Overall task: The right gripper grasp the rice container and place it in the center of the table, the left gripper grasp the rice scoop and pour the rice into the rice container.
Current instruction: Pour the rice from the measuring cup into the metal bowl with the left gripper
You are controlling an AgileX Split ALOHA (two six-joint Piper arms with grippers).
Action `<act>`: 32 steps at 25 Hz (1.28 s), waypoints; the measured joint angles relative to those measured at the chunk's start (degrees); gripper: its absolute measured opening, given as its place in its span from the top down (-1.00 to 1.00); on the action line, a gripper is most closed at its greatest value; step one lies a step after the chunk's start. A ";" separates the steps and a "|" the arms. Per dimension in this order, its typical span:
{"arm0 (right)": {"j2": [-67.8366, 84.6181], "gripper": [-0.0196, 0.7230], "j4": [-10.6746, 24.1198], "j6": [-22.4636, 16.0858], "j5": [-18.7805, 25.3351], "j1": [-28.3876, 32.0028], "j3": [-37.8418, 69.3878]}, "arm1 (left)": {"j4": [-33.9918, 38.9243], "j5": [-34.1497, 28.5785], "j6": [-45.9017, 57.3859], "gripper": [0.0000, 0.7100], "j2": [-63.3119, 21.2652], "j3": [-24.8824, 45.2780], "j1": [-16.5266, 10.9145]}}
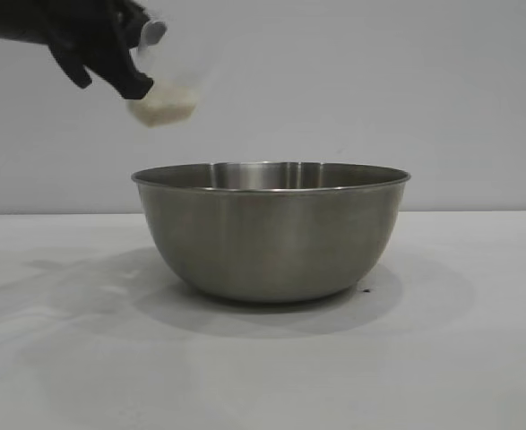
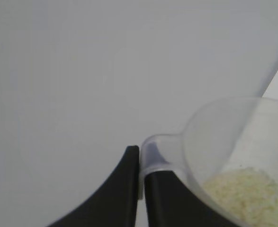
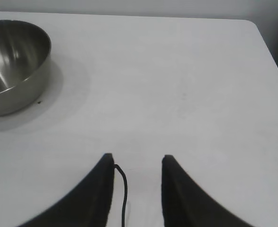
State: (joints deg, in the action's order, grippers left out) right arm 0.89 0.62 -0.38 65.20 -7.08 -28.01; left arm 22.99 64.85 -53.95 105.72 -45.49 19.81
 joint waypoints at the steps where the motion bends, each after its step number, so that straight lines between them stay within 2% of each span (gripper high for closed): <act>1: 0.00 0.32 0.00 0.00 0.00 0.00 0.00 | 1.64 0.00 -1.54 1.00 0.00 -0.05 0.00; 9: 0.00 0.32 0.00 0.00 0.00 0.00 0.00 | 11.00 0.11 -18.36 1.00 2.75 -0.17 0.00; 20: 0.00 0.32 0.00 0.00 0.00 0.00 0.00 | 15.24 0.00 -40.95 1.00 4.15 -0.31 0.63; 32: 0.00 0.32 0.00 0.00 0.00 0.00 0.00 | 19.79 0.10 -55.95 1.00 4.16 -0.31 0.67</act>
State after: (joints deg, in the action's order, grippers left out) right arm 0.89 0.62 -0.38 65.20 -7.08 -28.01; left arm 42.78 64.95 -109.90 109.88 -45.79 20.48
